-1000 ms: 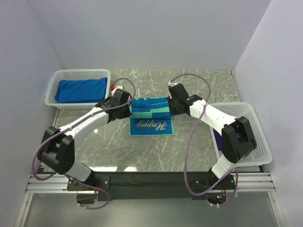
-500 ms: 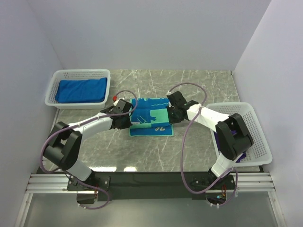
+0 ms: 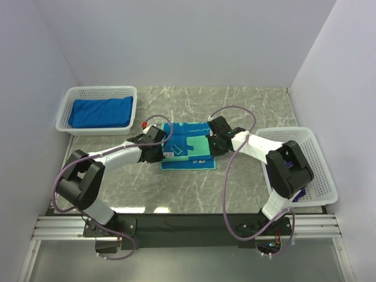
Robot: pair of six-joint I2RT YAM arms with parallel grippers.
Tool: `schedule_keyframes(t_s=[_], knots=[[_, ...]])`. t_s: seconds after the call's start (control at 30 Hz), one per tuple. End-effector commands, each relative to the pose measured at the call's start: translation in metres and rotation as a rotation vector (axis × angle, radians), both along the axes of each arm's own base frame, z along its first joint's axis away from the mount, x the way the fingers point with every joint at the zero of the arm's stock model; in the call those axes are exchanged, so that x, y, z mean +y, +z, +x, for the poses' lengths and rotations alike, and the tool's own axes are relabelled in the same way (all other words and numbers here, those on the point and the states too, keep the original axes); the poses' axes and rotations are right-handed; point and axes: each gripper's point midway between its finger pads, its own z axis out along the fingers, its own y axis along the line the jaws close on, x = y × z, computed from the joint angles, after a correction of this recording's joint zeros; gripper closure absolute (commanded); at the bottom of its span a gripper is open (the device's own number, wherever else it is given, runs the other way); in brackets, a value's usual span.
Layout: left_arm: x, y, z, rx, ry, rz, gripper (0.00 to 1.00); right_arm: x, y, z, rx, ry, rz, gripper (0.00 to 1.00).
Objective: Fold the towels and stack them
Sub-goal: Fold the towel
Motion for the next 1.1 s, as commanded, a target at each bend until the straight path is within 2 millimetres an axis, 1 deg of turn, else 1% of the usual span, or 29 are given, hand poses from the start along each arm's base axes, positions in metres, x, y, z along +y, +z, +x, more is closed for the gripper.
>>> schedule_keyframes(t_s=[0.0, 0.07, 0.13, 0.2, 0.3, 0.37, 0.43, 0.5, 0.53, 0.57, 0.63, 0.73, 0.8, 0.83, 0.87, 0.9, 0.93, 1.07], knots=[[0.019, 0.018, 0.005, -0.042, 0.049, 0.069, 0.99, -0.016, 0.019, 0.008, -0.069, -0.042, -0.054, 1.00], [0.018, 0.026, 0.006, -0.058, 0.047, 0.060, 0.99, -0.016, 0.026, 0.010, -0.082, -0.044, -0.046, 1.00], [0.017, 0.031, 0.004, -0.065, 0.044, 0.051, 0.99, -0.015, 0.028, 0.008, -0.077, -0.039, -0.040, 0.99], [0.017, 0.031, 0.002, -0.060, 0.042, 0.043, 0.99, -0.014, 0.027, 0.004, -0.068, -0.031, -0.037, 0.97], [0.014, 0.030, -0.006, -0.053, 0.031, 0.027, 0.99, -0.015, 0.025, -0.002, -0.068, -0.029, -0.035, 0.98], [0.015, 0.033, -0.008, -0.064, 0.033, 0.022, 0.99, -0.017, 0.029, -0.004, -0.085, -0.040, -0.031, 1.00], [0.016, 0.040, -0.007, -0.083, 0.035, 0.019, 0.99, -0.018, 0.037, -0.003, -0.108, -0.043, -0.021, 1.00], [0.017, 0.050, -0.001, -0.110, 0.043, 0.027, 0.99, -0.020, 0.044, -0.001, -0.133, -0.053, -0.027, 1.00], [0.018, 0.054, -0.001, -0.111, 0.044, 0.035, 0.99, -0.019, 0.051, 0.002, -0.154, -0.055, -0.023, 1.00], [0.018, 0.062, 0.004, -0.129, 0.046, 0.038, 0.99, -0.021, 0.054, 0.004, -0.165, -0.062, -0.027, 1.00], [0.018, 0.069, 0.005, -0.141, 0.047, 0.035, 0.99, -0.022, 0.063, 0.005, -0.183, -0.068, -0.018, 1.00], [0.018, 0.075, 0.003, -0.154, 0.048, 0.017, 0.99, -0.022, 0.069, 0.001, -0.194, -0.067, -0.001, 1.00], [0.018, 0.070, -0.002, -0.142, 0.045, 0.009, 0.99, -0.021, 0.068, -0.002, -0.189, -0.063, 0.006, 1.00], [0.018, 0.068, -0.005, -0.138, 0.044, 0.004, 0.99, -0.021, 0.064, -0.006, -0.178, -0.061, 0.005, 1.00], [0.020, 0.060, -0.009, -0.125, 0.045, 0.006, 0.99, -0.022, 0.061, -0.008, -0.170, -0.059, 0.004, 1.00], [0.018, 0.057, -0.011, -0.116, 0.038, -0.005, 0.99, -0.021, 0.057, -0.010, -0.159, -0.057, 0.007, 1.00], [0.017, 0.052, -0.014, -0.106, 0.035, -0.009, 0.99, -0.021, 0.049, -0.016, -0.139, -0.049, 0.003, 1.00], [0.015, 0.021, -0.030, -0.042, 0.024, -0.019, 0.99, -0.019, 0.027, -0.026, -0.090, -0.051, 0.005, 1.00]])
